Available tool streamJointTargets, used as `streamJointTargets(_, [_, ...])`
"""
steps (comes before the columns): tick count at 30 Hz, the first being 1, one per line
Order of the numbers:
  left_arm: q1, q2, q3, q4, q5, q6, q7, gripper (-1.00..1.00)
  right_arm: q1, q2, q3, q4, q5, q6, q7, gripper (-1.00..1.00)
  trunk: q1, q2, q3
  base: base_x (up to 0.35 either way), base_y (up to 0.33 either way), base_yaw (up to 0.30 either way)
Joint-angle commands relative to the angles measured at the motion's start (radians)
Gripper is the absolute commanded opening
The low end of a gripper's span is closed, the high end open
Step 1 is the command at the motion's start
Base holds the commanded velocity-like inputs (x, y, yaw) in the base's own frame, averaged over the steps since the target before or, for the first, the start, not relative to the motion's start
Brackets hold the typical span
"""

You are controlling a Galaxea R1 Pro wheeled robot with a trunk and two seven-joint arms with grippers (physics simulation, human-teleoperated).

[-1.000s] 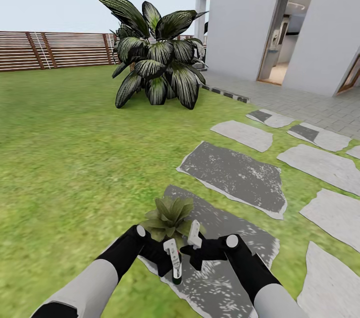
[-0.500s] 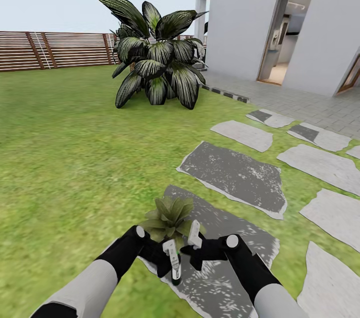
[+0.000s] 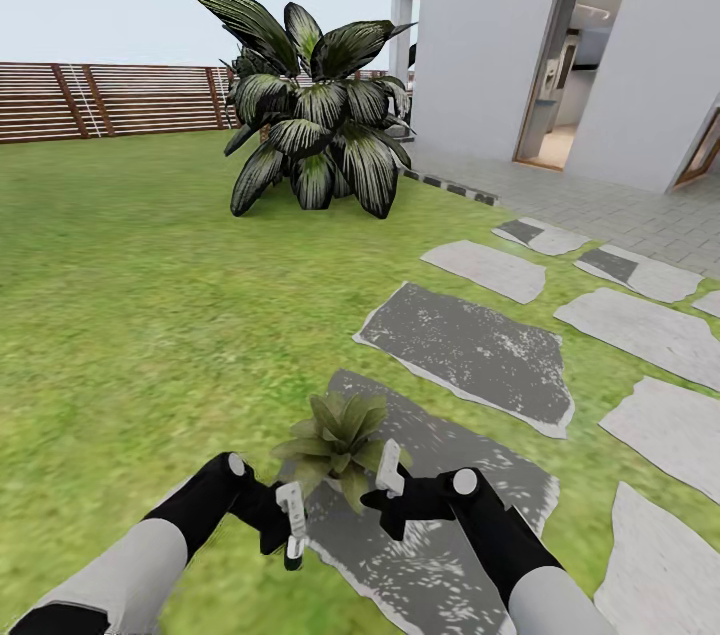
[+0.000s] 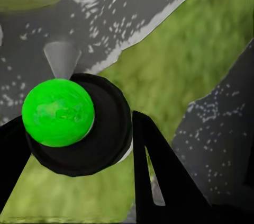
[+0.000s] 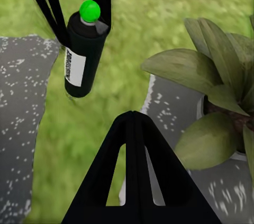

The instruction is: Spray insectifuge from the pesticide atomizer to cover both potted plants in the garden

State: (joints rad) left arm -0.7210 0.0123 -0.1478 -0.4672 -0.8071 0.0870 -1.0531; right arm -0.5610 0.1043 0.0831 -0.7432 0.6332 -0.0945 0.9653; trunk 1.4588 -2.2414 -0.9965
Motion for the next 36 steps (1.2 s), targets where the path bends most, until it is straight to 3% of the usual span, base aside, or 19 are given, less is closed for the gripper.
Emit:
streamJointTargets(1, [-0.001, 0.011, -0.003, -0.002, -0.002, 0.01, -0.004, -1.0, 0.0, 0.0, -0.001, -0.001, 0.011, -0.01, 0.001, -1.0, 0.0, 0.0, -0.001, 0.0, 0.0, 0.0])
streamJointTargets(6, [-0.002, 0.064, 0.005, -0.002, -0.009, 0.014, -0.003, -1.0, 0.0, -0.009, -0.006, -0.001, 0.011, -0.01, 0.001, -1.0, 0.0, 0.0, -0.001, 0.0, 0.0, 0.0])
streamJointTargets(7, [-0.002, 0.07, 0.006, -0.002, -0.007, 0.013, -0.002, -1.0, 0.0, -0.01, -0.008, -0.001, 0.011, -0.011, 0.001, 1.0, 0.0, 0.0, -0.001, 0.0, 0.0, 0.0])
streamJointTargets(12, [-0.002, 0.089, 0.032, -0.001, 0.001, 0.013, 0.008, -1.0, 0.0, -0.012, -0.012, -0.001, 0.011, -0.014, -0.007, 1.0, 0.0, 0.0, -0.001, 0.0, 0.0, 0.0])
streamJointTargets(15, [-0.002, 0.09, 0.122, -0.002, 0.002, 0.014, 0.012, -1.0, 0.0, -0.014, -0.03, 0.001, 0.011, -0.015, -0.046, 1.0, 0.0, 0.0, -0.001, 0.0, 0.0, 0.0])
streamJointTargets(17, [-0.002, 0.09, 0.176, -0.002, 0.002, 0.014, 0.014, -1.0, 0.001, -0.016, -0.073, 0.004, 0.01, -0.015, -0.108, 1.0, 0.0, 0.0, -0.001, 0.0, 0.0, 0.0])
streamJointTargets(20, [0.0, 0.09, 0.234, -0.004, 0.002, 0.014, 0.021, -1.0, 0.004, -0.017, -0.159, 0.017, 0.009, -0.022, -0.205, 1.0, 0.0, 0.0, -0.001, 0.0, 0.0, 0.0])
streamJointTargets(25, [0.007, 0.089, 0.278, -0.001, 0.003, 0.013, 0.125, -1.0, 0.027, -0.021, -0.291, 0.026, 0.008, -0.125, -0.29, 1.0, 0.0, 0.0, -0.001, 0.0, 0.0, 0.0])
streamJointTargets(27, [0.009, 0.089, 0.284, 0.0, 0.004, 0.013, 0.162, -1.0, 0.062, -0.021, -0.378, 0.026, 0.008, -0.201, -0.315, 1.0, 0.0, 0.0, -0.001, 0.0, 0.0, 0.0])
streamJointTargets(30, [0.009, 0.089, 0.299, 0.001, 0.021, 0.013, 0.177, -1.0, 0.114, -0.022, -0.563, 0.024, 0.008, -0.31, -0.325, 1.0, 0.0, 0.0, -0.001, 0.0, 0.0, 0.0])
streamJointTargets(32, [0.01, 0.09, 0.325, 0.001, 0.035, 0.014, 0.18, -1.0, 0.132, -0.025, -0.681, 0.021, 0.009, -0.378, -0.324, 1.0, 0.0, 0.0, -0.001, 0.0, 0.0, 0.0])
streamJointTargets(33, [0.01, 0.09, 0.349, 0.001, 0.041, 0.015, 0.181, -1.0, 0.14, -0.03, -0.76, 0.02, 0.01, -0.424, -0.323, 1.0, 0.0, 0.0, -0.001, 0.0, 0.0, 0.0])
streamJointTargets(35, [0.009, 0.09, 0.378, 0.0, 0.044, 0.018, 0.182, -1.0, 0.149, -0.035, -0.844, 0.019, 0.011, -0.469, -0.322, 1.0, 0.0, 0.0, -0.001, 0.0, 0.0, 0.0])
streamJointTargets(36, [0.009, 0.09, 0.398, -0.005, 0.045, 0.026, 0.183, -1.0, 0.166, -0.037, -0.904, 0.017, 0.011, -0.493, -0.321, 1.0, 0.0, 0.0, -0.001, 0.0, 0.0, 0.0])
